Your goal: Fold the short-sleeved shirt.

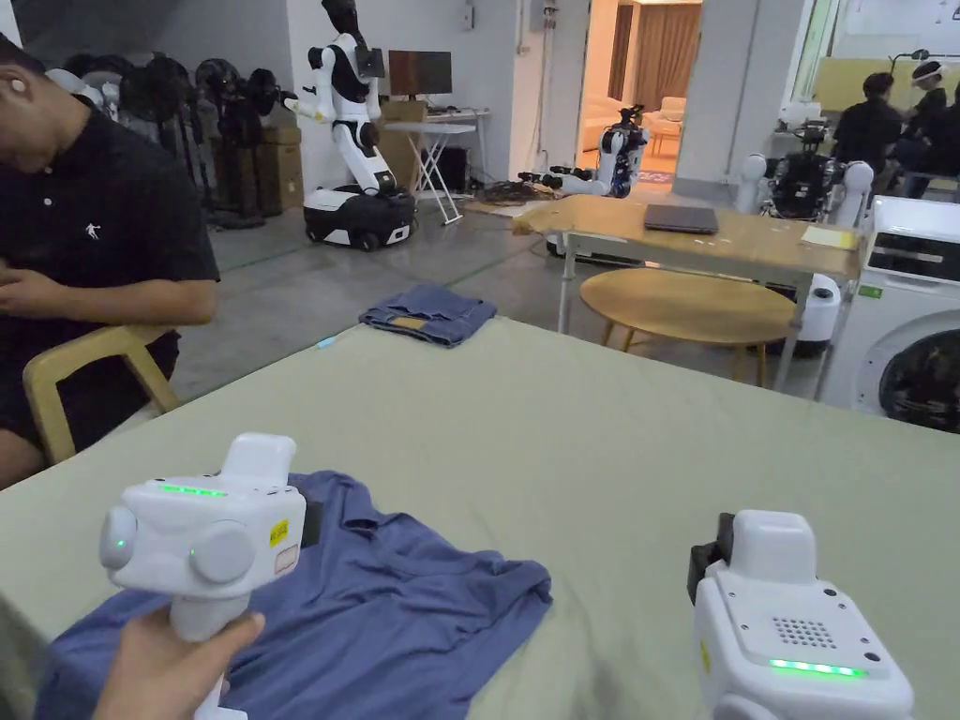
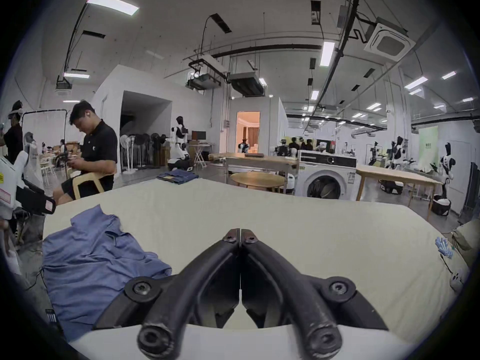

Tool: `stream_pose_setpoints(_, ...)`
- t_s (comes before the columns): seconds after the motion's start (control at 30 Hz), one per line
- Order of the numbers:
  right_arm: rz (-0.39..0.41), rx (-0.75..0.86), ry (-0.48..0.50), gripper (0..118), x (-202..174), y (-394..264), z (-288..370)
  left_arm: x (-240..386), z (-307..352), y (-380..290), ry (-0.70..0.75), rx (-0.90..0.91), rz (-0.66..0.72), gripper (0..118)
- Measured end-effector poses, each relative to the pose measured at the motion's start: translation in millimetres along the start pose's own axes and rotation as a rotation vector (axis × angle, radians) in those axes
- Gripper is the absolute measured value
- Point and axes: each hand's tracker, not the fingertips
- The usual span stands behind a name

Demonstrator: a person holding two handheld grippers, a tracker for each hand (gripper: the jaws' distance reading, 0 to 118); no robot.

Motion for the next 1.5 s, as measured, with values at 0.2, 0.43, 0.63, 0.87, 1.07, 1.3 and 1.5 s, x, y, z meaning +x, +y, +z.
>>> stream_pose_setpoints(0.2, -0.008, -0.046, 0.001, 0, 7, -12, -1, -18, -52, -9, -0.147, -0.254, 0.064, 50)
stream_pose_setpoints(0.43, 0.011, -0.079, -0.012, 0, 20, -23, -1, -24, -75, -20, -0.146, -0.334, 0.063, 81)
stream_pose_setpoints(0.63, 0.004, -0.112, -0.021, 0, 23, -33, -5, -12, -105, -39, -0.159, -0.495, -0.058, 81)
stream_pose_setpoints(0.87, 0.011, -0.137, -0.009, 0, 20, -41, -5, 15, -112, -75, -0.104, -0.487, -0.179, 71)
stream_pose_setpoints(1.07, 0.016, -0.145, -0.01, 0, 23, -45, -6, 8, -104, -74, -0.139, -0.422, -0.154, 0)
stream_pose_setpoints(1.3, 0.002, -0.14, -0.03, 0, 40, -45, 1, 5, -80, -59, -0.161, -0.262, -0.093, 0)
stream_pose_setpoints(1.5, -0.028, -0.098, -0.073, 0, 63, -33, 12, 12, -44, -10, -0.222, -0.11, -0.054, 0)
